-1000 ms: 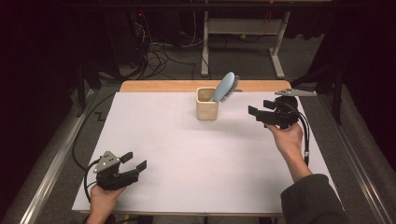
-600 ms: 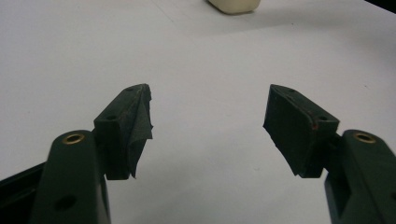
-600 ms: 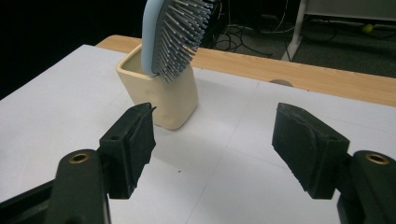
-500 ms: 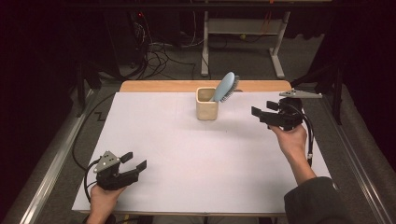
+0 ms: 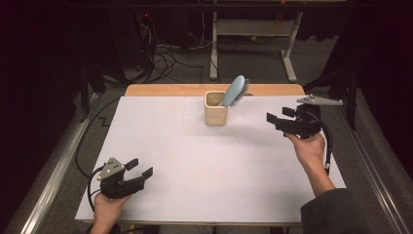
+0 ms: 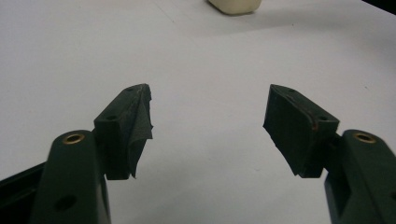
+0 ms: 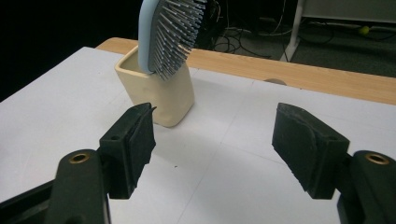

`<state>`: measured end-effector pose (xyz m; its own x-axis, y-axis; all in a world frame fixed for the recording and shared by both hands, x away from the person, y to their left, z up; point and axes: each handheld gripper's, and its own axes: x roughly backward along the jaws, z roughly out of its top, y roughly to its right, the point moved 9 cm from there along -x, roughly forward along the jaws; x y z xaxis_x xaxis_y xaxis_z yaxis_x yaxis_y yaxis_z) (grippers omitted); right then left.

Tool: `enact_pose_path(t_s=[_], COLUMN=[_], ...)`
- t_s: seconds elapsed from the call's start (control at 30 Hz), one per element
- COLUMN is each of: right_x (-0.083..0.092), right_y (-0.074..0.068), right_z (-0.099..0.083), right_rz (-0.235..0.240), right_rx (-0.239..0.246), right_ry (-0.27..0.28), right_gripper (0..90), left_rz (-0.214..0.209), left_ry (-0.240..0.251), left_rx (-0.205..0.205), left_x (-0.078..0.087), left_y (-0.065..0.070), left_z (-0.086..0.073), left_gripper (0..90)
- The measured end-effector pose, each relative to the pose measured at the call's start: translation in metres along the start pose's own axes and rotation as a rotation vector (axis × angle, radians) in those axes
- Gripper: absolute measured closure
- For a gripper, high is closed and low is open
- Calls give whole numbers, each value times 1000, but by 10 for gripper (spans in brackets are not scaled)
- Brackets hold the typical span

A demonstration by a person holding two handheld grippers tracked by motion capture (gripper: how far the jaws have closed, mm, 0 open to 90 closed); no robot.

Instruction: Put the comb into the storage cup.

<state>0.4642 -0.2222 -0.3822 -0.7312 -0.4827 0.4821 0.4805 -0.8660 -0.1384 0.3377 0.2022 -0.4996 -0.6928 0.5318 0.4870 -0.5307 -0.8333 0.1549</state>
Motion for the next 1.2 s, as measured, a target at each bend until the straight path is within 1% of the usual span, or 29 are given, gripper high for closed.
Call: enact_pose_path(t_s=[0.57, 0.77, 1.2], right_x=[11, 14, 22], right_y=[5, 7, 9], right_z=[-6, -10, -14], right_rz=[0, -4, -5], right_rx=[-2, -2, -2], right_ry=[11, 7, 21], right_gripper=[303, 303, 303], left_rz=[0, 1, 2], left_ry=[1, 0, 0], left_rx=[4, 5, 5], left_x=[0, 0, 0], left_y=[-1, -1, -1], left_z=[0, 0, 0], left_gripper=[325, 326, 325])
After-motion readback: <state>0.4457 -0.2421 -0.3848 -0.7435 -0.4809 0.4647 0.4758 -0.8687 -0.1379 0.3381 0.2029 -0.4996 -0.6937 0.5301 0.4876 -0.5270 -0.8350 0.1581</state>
